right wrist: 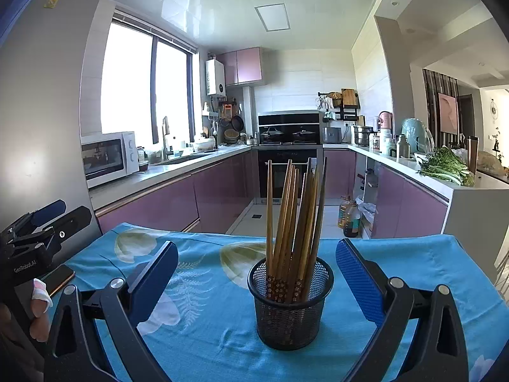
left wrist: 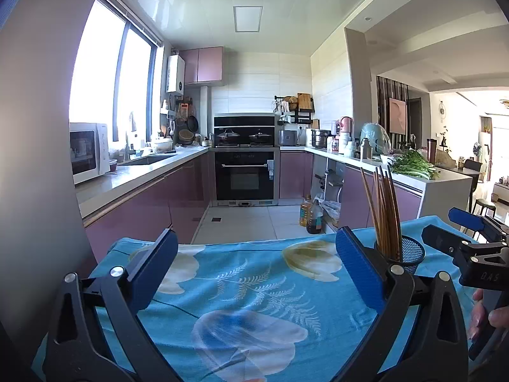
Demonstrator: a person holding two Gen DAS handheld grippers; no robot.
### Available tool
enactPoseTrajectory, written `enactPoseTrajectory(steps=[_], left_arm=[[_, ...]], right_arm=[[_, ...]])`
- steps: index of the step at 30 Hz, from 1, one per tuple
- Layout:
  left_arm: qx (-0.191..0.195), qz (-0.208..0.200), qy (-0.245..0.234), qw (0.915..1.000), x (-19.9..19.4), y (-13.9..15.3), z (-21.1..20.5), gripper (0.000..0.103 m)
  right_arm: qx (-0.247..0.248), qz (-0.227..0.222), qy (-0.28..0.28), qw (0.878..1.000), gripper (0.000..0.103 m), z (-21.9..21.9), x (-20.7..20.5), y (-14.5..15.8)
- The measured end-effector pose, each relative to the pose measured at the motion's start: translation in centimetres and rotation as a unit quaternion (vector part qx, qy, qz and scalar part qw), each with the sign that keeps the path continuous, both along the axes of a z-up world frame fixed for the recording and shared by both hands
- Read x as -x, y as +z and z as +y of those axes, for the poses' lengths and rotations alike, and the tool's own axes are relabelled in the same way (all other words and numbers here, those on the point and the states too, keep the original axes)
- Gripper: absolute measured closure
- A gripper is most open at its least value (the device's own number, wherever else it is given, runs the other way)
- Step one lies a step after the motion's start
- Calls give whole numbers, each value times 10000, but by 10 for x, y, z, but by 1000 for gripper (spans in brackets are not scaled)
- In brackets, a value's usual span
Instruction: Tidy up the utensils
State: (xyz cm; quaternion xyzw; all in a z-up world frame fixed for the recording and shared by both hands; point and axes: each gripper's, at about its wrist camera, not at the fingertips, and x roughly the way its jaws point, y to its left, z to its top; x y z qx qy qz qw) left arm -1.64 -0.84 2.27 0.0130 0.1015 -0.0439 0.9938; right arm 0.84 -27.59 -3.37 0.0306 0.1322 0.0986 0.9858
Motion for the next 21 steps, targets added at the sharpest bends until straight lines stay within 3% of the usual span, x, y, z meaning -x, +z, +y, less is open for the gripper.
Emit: enactPoseTrajectory(steps=[21], left_arm=[[-3, 16, 88, 10000, 0, -1, 3, 5]], right_arm=[[27, -27, -49, 10000, 7, 0, 3, 4]])
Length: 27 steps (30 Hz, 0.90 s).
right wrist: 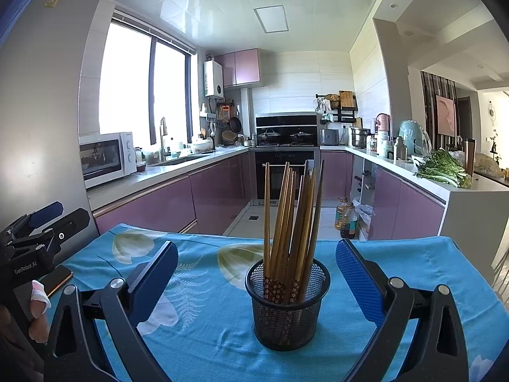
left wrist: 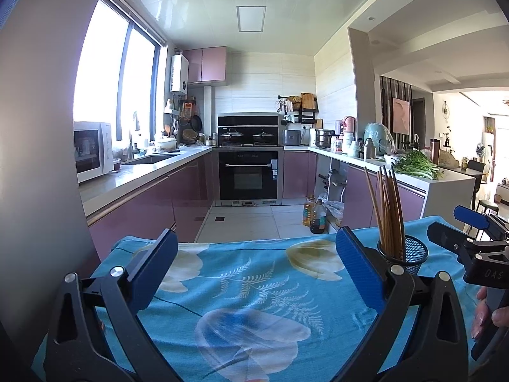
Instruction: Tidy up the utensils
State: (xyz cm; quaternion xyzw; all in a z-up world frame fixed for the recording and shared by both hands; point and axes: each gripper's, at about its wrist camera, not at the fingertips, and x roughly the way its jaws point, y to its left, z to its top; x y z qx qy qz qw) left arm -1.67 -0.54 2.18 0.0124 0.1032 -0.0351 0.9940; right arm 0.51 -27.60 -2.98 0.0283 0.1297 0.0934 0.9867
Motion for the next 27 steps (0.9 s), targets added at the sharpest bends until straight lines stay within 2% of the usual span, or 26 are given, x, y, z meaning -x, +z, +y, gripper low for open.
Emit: enactPoseTrajectory(steps=[27], left_arm=[[4, 61, 64, 10000, -3, -1, 0, 5]], right_arm=[[-9, 17, -55, 10000, 7, -2, -4, 0]])
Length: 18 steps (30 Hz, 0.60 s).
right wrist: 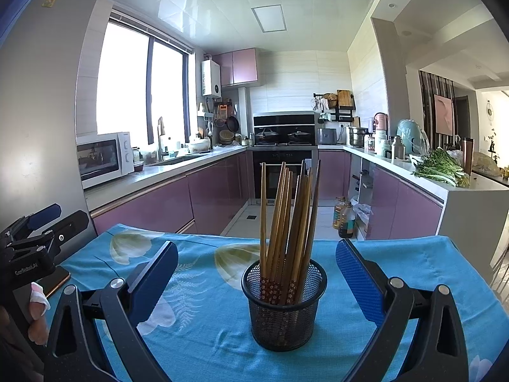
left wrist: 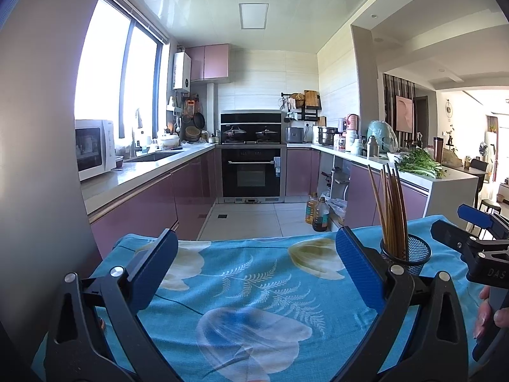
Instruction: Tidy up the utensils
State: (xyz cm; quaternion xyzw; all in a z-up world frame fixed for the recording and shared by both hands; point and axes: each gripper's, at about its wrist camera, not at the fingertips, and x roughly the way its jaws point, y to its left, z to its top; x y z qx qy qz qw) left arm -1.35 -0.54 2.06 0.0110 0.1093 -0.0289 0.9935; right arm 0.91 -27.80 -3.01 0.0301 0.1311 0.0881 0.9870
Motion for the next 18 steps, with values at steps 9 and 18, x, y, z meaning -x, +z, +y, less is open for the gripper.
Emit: enactPoseTrajectory(steps=[9, 18], left_arm=[[-1, -2, 22, 10000, -1, -1, 1, 5], [7, -1, 50, 10000, -1, -1, 2, 5]], right_arm=[[-19, -5, 1, 10000, 7, -1, 1, -1], [-23, -7, -6, 10000, 7, -1, 0, -1]])
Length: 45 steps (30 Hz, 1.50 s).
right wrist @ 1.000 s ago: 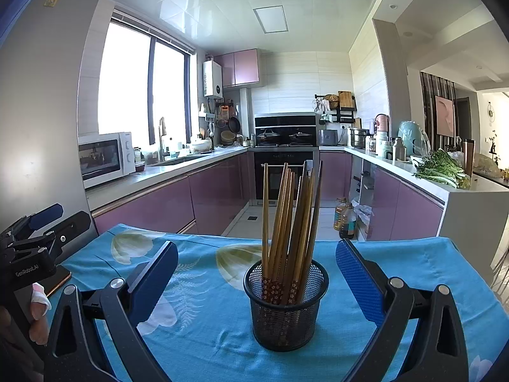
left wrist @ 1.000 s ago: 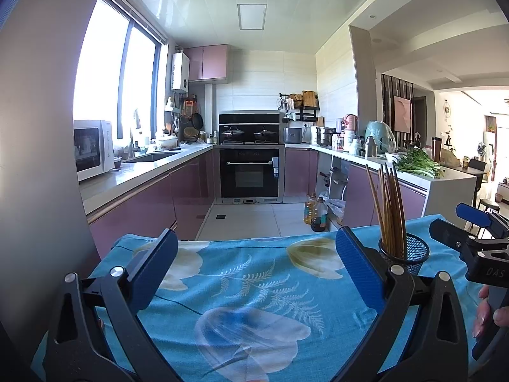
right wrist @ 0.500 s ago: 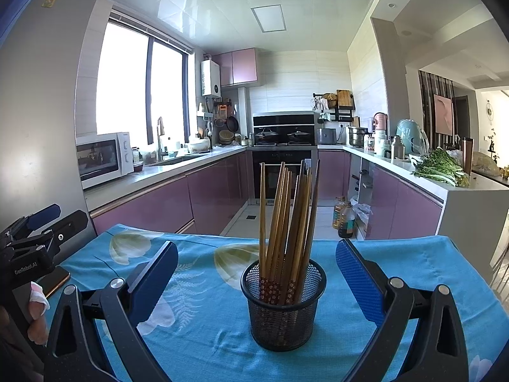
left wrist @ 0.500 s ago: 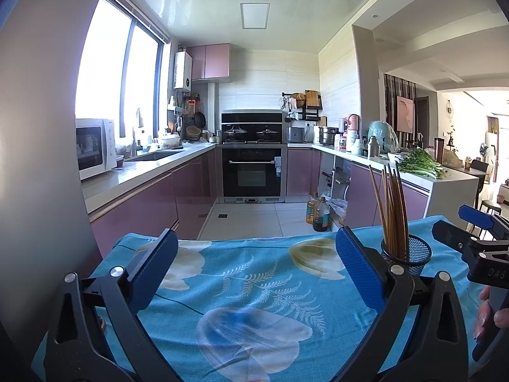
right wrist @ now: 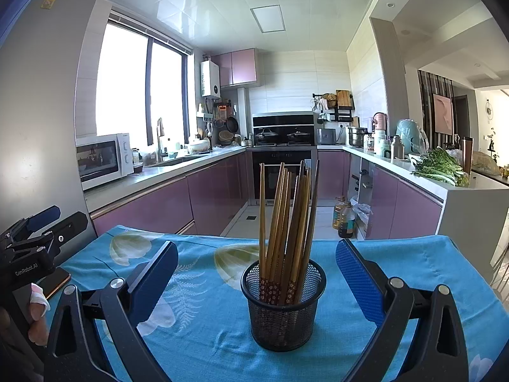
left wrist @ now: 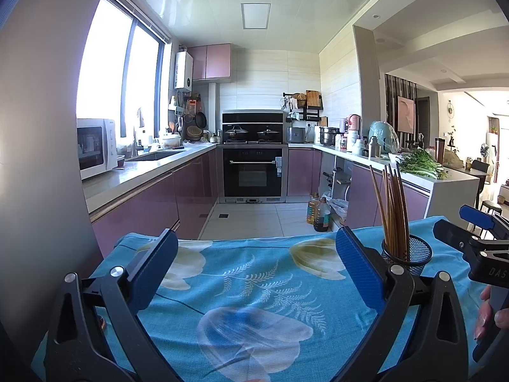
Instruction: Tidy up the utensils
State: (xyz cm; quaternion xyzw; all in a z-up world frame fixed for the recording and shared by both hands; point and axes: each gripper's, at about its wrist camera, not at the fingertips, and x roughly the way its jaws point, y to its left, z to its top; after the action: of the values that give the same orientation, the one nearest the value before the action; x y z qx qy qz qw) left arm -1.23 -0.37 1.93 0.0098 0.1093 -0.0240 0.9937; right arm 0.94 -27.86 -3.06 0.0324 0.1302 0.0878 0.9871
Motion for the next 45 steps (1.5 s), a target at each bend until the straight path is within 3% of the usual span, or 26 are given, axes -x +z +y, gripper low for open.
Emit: enactPoseTrajectory(steps=[45], left_arm=[[-4, 31, -10, 10000, 0, -3, -1, 5]], right_arm=[[-3, 17, -52, 10000, 7, -2, -2, 0]])
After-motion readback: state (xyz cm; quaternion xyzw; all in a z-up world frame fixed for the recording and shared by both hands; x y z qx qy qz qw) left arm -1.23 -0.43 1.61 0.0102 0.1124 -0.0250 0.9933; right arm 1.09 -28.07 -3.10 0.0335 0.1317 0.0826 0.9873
